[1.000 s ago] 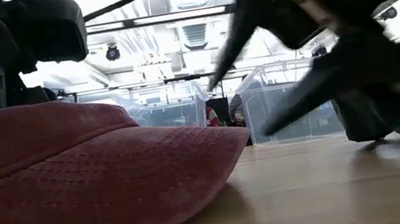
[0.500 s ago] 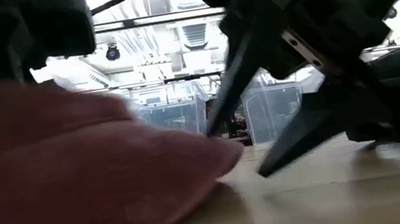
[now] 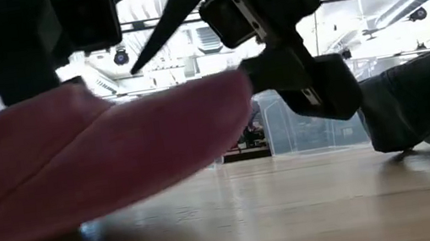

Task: Pick & Place hat
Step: Put the red cap into the left transparent bin

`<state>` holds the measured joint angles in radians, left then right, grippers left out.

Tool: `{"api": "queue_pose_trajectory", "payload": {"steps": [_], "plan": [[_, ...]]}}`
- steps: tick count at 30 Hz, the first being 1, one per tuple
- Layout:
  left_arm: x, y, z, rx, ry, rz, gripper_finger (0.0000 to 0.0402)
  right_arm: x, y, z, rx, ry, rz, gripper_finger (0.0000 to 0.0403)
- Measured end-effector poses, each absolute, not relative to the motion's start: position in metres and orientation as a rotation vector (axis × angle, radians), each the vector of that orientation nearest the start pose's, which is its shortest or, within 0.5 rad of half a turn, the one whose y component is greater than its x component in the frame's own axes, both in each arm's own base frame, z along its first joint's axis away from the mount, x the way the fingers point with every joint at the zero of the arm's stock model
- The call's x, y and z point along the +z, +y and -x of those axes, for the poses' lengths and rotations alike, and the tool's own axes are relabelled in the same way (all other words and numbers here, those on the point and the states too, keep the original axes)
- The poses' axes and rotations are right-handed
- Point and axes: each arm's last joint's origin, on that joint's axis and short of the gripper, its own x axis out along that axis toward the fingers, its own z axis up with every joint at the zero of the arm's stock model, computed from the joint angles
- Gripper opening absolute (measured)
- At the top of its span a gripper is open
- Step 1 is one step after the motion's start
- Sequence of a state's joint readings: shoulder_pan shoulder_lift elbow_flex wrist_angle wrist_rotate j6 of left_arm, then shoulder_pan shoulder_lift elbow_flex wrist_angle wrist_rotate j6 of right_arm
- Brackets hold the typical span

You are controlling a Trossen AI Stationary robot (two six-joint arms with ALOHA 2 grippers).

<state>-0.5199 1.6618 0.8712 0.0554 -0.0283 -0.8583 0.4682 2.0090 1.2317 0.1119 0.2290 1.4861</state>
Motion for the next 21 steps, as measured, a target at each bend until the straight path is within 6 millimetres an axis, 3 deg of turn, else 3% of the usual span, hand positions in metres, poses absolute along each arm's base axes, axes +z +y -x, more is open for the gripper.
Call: {"api": "queue_pose_trajectory", "payload": {"steps": [5,11,14,21], "plan": [[0.187,-0.163,-0.292,-0.111,0.785,0.572,0.0128,0.157,0.185,-0.382,-0.243,0.669,-1.175,0.0173],[0.224,-0.159,-0.285,-0.061,0.777,0.530,0.0128,0.186,0.181,-0.375,-0.233,0.630,-1.112,0.0078],[0.250,-0.156,-0.276,-0.014,0.739,0.513,0.0128,0.205,0.176,-0.370,-0.252,0.607,-1.057,0.0022],[0.335,-0.145,-0.231,0.016,0.514,0.566,0.0128,0.269,0.156,-0.355,-0.302,0.468,-0.935,0.0015]]}}
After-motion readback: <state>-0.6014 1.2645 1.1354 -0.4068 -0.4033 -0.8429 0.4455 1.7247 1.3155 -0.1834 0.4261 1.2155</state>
